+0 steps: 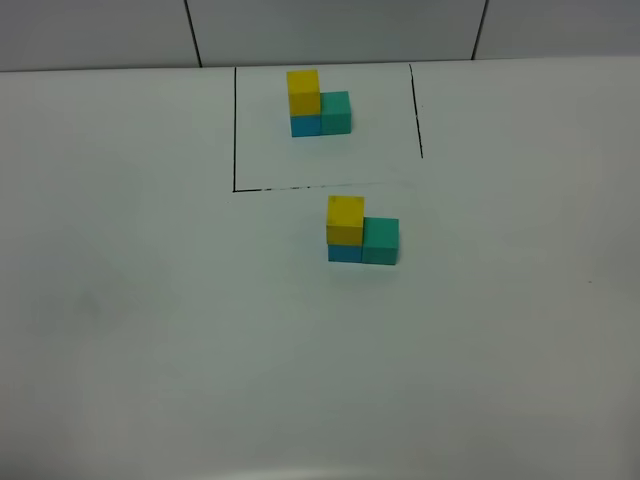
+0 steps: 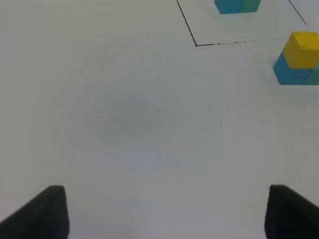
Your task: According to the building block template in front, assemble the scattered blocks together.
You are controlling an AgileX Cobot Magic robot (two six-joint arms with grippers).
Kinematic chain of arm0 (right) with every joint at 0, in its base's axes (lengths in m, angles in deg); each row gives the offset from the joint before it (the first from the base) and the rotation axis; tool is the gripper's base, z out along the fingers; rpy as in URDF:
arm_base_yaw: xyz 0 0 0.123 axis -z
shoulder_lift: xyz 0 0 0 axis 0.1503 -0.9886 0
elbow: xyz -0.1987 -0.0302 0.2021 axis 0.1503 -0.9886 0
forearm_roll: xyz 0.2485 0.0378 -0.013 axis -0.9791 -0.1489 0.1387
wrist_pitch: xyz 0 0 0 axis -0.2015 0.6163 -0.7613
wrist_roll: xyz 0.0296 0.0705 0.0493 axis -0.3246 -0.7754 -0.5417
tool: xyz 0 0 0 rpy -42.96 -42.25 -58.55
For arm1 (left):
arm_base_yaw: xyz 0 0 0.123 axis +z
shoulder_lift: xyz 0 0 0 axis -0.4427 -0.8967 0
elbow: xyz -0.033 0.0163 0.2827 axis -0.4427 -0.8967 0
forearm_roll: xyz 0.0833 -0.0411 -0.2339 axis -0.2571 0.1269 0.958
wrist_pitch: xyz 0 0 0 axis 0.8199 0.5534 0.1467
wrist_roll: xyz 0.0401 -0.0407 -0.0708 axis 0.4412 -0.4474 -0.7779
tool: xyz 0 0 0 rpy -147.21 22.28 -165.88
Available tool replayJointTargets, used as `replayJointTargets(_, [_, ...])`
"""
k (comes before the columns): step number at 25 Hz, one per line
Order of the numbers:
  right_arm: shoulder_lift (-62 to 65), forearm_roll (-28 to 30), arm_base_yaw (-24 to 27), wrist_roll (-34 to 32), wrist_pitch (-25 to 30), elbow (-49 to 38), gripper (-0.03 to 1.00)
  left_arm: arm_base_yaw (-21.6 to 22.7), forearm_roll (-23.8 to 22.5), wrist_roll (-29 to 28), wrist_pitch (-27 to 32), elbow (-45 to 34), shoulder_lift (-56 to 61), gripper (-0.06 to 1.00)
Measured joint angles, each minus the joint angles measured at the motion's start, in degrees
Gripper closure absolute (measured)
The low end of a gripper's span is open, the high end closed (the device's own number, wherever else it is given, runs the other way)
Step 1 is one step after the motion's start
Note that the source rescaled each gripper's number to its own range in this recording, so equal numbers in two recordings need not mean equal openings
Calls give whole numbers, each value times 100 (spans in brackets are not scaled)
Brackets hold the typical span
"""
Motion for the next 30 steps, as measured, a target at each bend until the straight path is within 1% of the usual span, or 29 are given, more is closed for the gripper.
replayJointTargets(4, [0,-6,0,13,0,0,22,0,0,0,0,0,0,27])
replayJointTargets(10, [0,-124,0,240,0,0,22,0,0,0,0,0,0,27])
replayJointTargets(30, [0,-134,0,254,0,0,22,0,0,0,0,0,0,27])
